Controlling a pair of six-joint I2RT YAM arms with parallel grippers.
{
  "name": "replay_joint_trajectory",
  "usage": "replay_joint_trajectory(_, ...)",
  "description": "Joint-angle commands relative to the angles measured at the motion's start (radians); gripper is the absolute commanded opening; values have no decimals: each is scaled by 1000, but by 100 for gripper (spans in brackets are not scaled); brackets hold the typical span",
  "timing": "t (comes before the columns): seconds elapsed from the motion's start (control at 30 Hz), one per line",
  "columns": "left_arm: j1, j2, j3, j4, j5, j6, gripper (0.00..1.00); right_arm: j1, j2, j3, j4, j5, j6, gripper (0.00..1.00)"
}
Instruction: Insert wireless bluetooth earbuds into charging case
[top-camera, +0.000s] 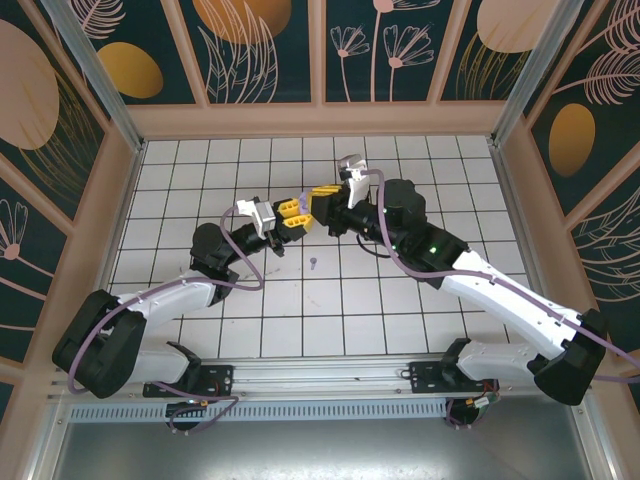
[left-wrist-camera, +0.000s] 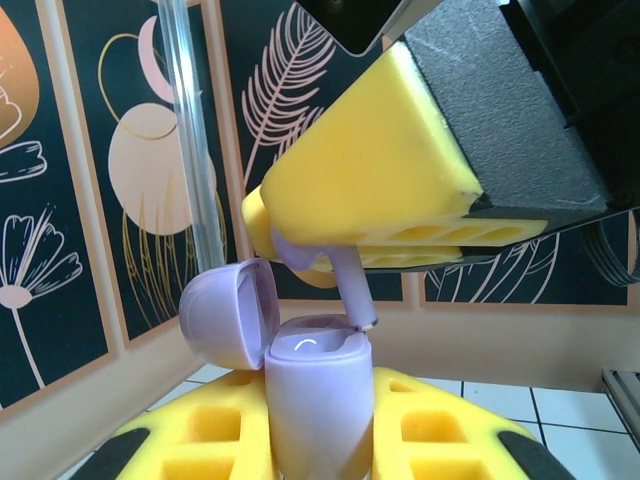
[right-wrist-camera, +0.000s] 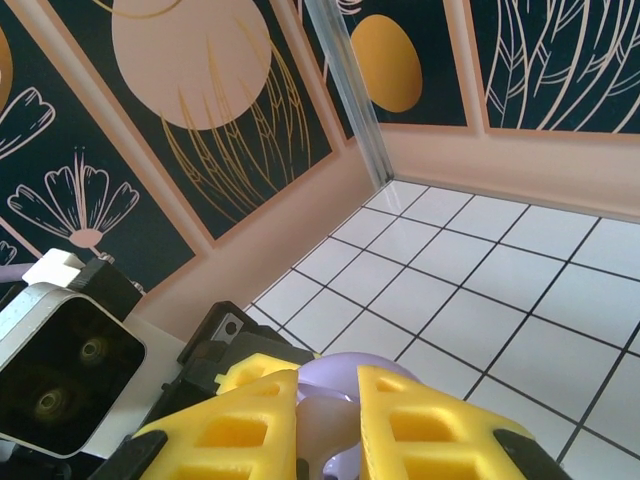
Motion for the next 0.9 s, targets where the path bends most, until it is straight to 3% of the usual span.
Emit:
replay_joint_trajectory(0.0, -6, -19, 33, 30, 19, -8, 0, -8, -10, -23, 29, 6, 12, 18)
replay_joint_trajectory(0.87, -18, -27, 57, 6, 18, -3, 0, 20, 20, -65, -53, 30, -89, 16)
